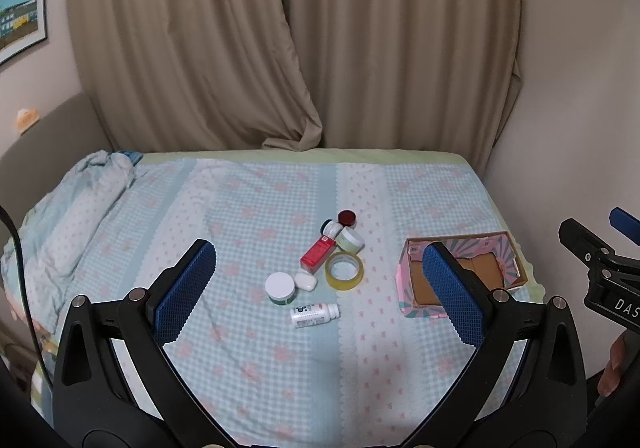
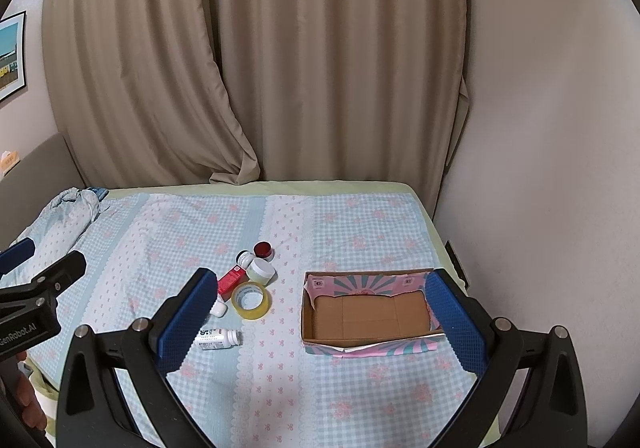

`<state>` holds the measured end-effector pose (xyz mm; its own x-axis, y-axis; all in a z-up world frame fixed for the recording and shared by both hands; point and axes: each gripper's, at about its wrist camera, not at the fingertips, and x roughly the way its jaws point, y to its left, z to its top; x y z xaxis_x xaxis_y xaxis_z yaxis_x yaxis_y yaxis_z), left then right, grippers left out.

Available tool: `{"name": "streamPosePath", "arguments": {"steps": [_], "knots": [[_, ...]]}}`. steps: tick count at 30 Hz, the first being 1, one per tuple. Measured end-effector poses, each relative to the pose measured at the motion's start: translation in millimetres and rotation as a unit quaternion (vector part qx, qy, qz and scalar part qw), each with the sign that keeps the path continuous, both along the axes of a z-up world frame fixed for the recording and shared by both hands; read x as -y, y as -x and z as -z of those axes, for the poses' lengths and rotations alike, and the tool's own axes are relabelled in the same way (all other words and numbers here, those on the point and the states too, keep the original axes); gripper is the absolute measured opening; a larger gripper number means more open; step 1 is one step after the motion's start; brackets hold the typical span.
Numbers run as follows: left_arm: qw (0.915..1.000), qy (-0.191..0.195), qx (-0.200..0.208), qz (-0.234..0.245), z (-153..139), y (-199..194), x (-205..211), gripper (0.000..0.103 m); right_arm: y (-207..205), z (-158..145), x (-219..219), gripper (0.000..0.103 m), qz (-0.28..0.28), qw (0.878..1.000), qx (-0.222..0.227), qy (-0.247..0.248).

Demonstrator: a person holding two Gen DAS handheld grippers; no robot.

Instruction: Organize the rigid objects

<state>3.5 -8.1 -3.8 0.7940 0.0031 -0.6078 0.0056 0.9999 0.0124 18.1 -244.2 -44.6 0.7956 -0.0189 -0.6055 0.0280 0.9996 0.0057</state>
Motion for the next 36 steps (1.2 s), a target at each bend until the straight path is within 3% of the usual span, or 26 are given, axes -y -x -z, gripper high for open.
{"name": "streamPosePath", "arguments": {"steps": [29, 36], "knots": [[1.0000, 0.001, -0.001, 0.000, -2, 0, -1, 0.102, -3, 0, -1, 0.103, -0.002, 1.000, 0.004, -0.004], [0.9996, 0.002, -0.022, -0.015, 0, -8, -9, 0.102, -9, 2, 0, 0.103, -0.011, 1.000, -0.001, -0.009]]}}
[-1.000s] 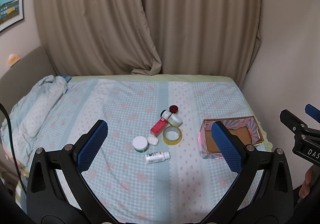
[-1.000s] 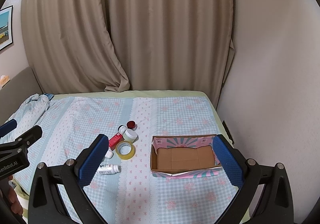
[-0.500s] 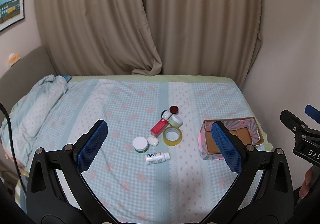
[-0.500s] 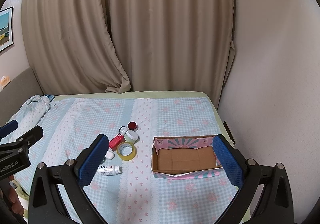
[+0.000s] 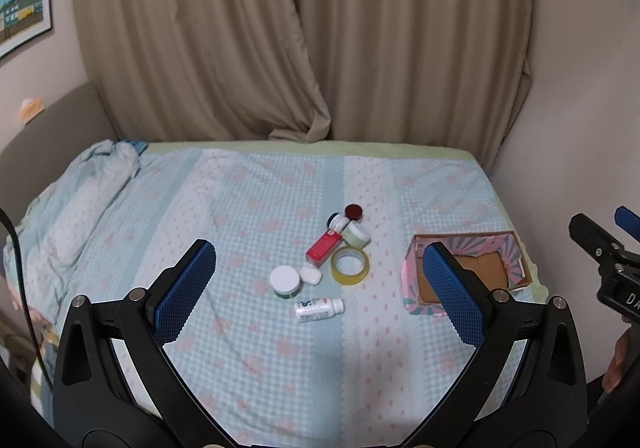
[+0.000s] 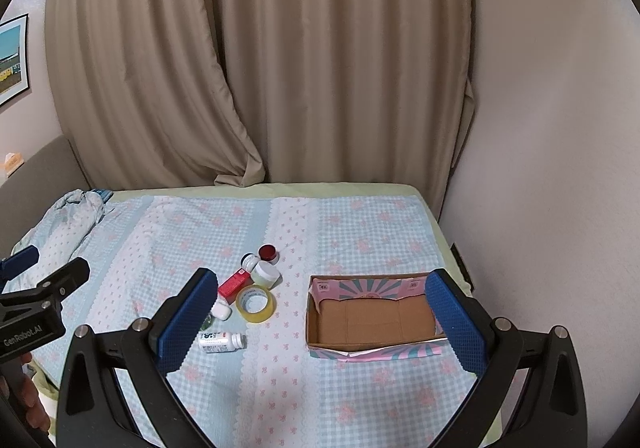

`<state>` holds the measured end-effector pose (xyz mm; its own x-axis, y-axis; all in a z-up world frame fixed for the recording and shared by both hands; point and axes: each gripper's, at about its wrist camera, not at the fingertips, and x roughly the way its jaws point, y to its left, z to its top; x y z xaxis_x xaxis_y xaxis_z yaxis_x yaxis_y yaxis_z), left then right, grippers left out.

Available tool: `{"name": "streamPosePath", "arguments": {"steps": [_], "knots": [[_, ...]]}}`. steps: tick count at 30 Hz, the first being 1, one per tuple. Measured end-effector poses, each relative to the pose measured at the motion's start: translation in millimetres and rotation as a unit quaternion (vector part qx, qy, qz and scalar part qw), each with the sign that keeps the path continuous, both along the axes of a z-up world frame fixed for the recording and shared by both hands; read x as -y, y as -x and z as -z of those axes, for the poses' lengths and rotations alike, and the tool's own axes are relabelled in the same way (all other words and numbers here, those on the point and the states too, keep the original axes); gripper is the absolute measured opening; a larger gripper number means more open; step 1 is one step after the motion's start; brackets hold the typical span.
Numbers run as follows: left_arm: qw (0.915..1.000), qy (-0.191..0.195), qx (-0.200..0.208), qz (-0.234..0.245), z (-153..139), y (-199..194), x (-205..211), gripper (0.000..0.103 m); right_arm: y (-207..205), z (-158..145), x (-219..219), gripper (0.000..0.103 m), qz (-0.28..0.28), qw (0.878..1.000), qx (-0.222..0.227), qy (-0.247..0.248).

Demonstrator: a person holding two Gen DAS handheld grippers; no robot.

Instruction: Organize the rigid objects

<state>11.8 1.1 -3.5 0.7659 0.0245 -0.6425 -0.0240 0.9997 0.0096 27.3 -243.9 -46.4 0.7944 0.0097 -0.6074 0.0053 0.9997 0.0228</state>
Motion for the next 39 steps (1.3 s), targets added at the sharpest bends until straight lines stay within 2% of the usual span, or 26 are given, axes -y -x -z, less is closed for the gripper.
{"name": "streamPosePath", "arguments": {"steps": [4, 10, 16, 20, 24, 30, 39], "knots": [[0.9998, -0.006, -0.014, -0.014, 11, -5, -15, 0.102, -9, 7, -4, 0.103, -0.023, 1.000, -0.014, -0.002], [0.9987, 0.010, -0.048, -0.012, 49, -18, -60, 0.102, -24, 32, -27, 0.103, -0.037, 0.999, -0.034, 0.005], [0.9956, 0.022, -0.087, 0.024, 85, -49, -107, 0.102, -45, 65, -66, 0.103, -0.016, 0.996, -0.081, -0.014], [0.9917, 0.012, -0.109, 0.066, 113, -76, -127, 0.102, -60, 89, -93, 0.103, 0.000, 0.994, -0.109, -0.028], [0.9832, 0.007, -0.145, 0.111, 152, -109, -139, 0.102, -84, 120, -113, 0.103, 0.027, 0.989, -0.137, -0.055], [0.9651, -0.026, -0.200, 0.167, 235, -168, -139, 0.102, -137, 184, -141, 0.103, 0.067, 0.978, -0.187, -0.064], [0.9433, -0.030, -0.266, 0.196, 347, -219, -122, 0.102, -216, 301, -165, 0.103, 0.075, 0.957, -0.273, -0.066]]}}
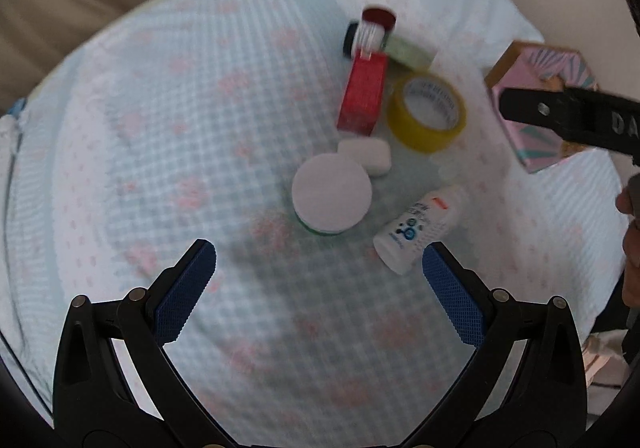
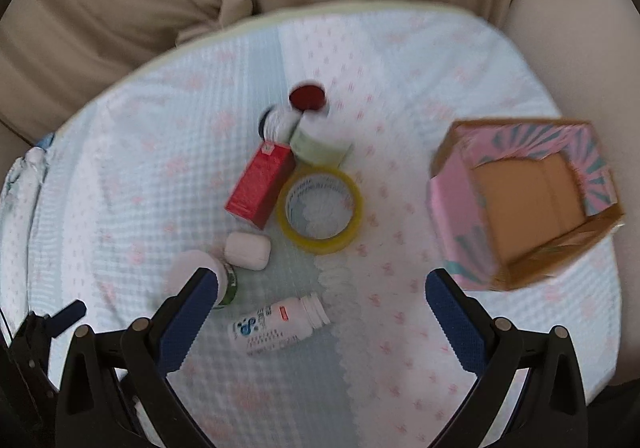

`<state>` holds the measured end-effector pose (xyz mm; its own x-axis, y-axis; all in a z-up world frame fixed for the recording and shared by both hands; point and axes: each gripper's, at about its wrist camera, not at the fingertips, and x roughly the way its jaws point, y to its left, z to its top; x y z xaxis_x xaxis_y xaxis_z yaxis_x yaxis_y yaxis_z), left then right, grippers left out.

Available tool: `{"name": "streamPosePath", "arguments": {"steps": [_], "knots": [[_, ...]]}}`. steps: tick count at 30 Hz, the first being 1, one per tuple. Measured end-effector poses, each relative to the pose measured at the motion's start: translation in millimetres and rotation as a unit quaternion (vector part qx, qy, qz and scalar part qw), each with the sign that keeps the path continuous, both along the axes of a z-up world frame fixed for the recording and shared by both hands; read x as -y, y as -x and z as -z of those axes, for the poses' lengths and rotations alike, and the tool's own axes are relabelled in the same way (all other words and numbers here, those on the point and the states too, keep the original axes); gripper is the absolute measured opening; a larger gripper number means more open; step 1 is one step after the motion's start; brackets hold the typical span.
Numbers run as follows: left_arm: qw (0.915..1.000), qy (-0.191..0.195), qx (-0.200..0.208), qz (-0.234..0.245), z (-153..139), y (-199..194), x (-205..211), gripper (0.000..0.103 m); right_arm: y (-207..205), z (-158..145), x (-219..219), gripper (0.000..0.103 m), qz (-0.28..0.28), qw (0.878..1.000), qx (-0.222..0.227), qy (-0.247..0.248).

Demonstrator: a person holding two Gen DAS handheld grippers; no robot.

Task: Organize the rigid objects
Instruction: 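Grasp the white round jar with the left tool while the right tool grasps the yellow tape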

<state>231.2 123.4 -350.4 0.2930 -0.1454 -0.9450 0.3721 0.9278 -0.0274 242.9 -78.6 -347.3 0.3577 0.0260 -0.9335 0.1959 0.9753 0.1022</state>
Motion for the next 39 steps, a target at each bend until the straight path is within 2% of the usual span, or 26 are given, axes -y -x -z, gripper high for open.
{"name": "streamPosePath", "arguments": {"steps": [8, 15, 17, 19, 21, 23, 25, 32, 39], "knots": [[0.9988, 0.006, -0.048, -0.010, 79, -34, 12, 0.102, -52, 96, 0, 0.103, 0.008, 0.998, -0.066, -0.008], [0.9984, 0.007, -0.053, -0.017, 115, -44, 22, 0.101, -72, 140, 13, 0.103, 0.044, 0.995, -0.082, -0.022], [0.9983, 0.010, -0.052, -0.022, 121, -47, 24, 0.095, -77, 146, 16, 0.103, 0.046, 0.995, -0.081, -0.021], [0.9982, 0.008, -0.055, -0.021, 127, -48, 27, 0.082, -82, 149, 16, 0.103, 0.042, 0.996, -0.078, -0.016], [0.9986, 0.005, -0.051, -0.016, 131, -48, 31, 0.080, -88, 152, 16, 0.103, 0.036, 0.997, -0.075, -0.002], [0.9991, 0.005, -0.043, -0.002, 131, -46, 37, 0.071, -92, 150, 16, 0.100, 0.027, 0.997, -0.070, 0.015], [0.9993, -0.005, -0.036, 0.005, 131, -45, 45, 0.070, -93, 147, 15, 0.096, 0.018, 0.997, -0.069, 0.018], [0.9994, 0.006, -0.033, -0.002, 127, -43, 43, 0.070, -91, 144, 15, 0.095, 0.018, 0.997, -0.068, 0.021], [0.9998, 0.009, -0.008, -0.014, 99, -42, 17, 0.070, -89, 127, 5, 0.095, 0.012, 0.998, -0.050, 0.024]]}}
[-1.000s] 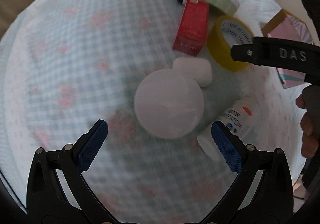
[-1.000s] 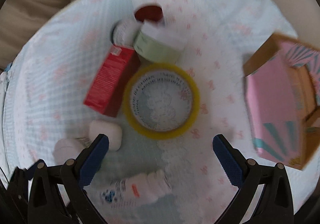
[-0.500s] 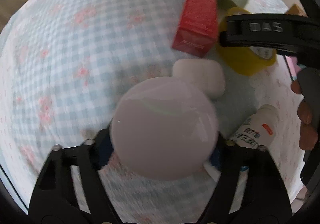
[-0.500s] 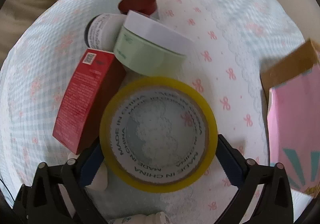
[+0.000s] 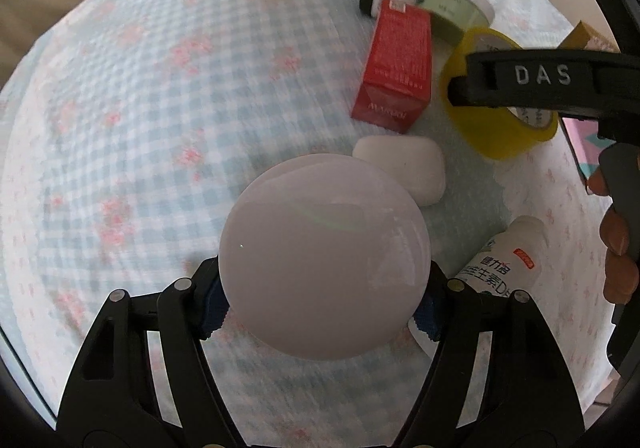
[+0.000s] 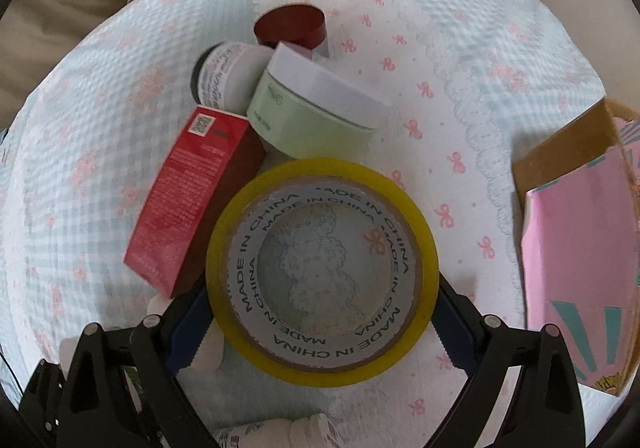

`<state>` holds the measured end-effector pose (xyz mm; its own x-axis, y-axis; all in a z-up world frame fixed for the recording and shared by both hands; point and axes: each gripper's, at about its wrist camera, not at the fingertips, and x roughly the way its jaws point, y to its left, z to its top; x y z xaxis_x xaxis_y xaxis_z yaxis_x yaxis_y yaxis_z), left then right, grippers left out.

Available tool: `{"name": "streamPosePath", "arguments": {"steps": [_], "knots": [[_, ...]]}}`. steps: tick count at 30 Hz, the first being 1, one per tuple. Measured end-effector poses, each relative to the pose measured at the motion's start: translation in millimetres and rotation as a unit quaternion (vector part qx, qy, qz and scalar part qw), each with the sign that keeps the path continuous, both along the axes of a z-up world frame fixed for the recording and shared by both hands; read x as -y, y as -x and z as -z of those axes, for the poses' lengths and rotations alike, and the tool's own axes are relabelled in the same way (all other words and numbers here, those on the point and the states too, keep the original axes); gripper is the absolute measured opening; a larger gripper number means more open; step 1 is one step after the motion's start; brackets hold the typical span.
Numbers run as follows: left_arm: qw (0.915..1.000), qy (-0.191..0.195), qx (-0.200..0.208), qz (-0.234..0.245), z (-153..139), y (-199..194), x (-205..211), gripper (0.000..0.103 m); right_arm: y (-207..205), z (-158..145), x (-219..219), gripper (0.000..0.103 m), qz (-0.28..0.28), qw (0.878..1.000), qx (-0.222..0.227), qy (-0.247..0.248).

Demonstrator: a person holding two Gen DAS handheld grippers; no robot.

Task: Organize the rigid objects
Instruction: 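Grasp the white round jar with the left tool while the right tool grasps the yellow tape, then carry the white jar and yellow tape into the cardboard box with both tools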

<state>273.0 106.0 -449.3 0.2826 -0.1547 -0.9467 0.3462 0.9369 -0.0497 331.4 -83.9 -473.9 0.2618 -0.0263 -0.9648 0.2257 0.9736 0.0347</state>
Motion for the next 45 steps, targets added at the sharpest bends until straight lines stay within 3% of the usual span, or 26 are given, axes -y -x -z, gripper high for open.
{"name": "streamPosePath", "arguments": {"steps": [5, 9, 19, 27, 30, 36, 45], "knots": [[0.9997, 0.007, 0.024, -0.006, -35, 8, -8, 0.070, 17, -33, 0, 0.095, 0.000, 1.000, 0.019, -0.003], [0.9987, 0.014, 0.048, -0.008, -81, 21, -15, 0.070, 34, -71, -4, 0.095, -0.003, 0.999, 0.038, -0.003], [0.9946, 0.040, 0.096, -0.006, -213, 50, -17, 0.070, 85, -221, 2, 0.095, -0.019, 0.997, 0.077, -0.001], [0.9896, 0.056, 0.131, 0.018, -282, 58, 30, 0.070, 117, -301, 53, 0.095, -0.023, 0.994, 0.111, -0.004], [0.9873, 0.068, 0.140, 0.031, -304, 63, 59, 0.070, 128, -317, 80, 0.095, -0.020, 0.993, 0.119, -0.005], [0.9852, 0.077, 0.147, 0.041, -321, 69, 131, 0.070, 140, -329, 154, 0.095, -0.015, 0.992, 0.121, -0.008], [0.9899, 0.082, 0.113, 0.024, -301, 66, 251, 0.070, 131, -289, 268, 0.095, -0.048, 0.996, 0.076, -0.011]]}}
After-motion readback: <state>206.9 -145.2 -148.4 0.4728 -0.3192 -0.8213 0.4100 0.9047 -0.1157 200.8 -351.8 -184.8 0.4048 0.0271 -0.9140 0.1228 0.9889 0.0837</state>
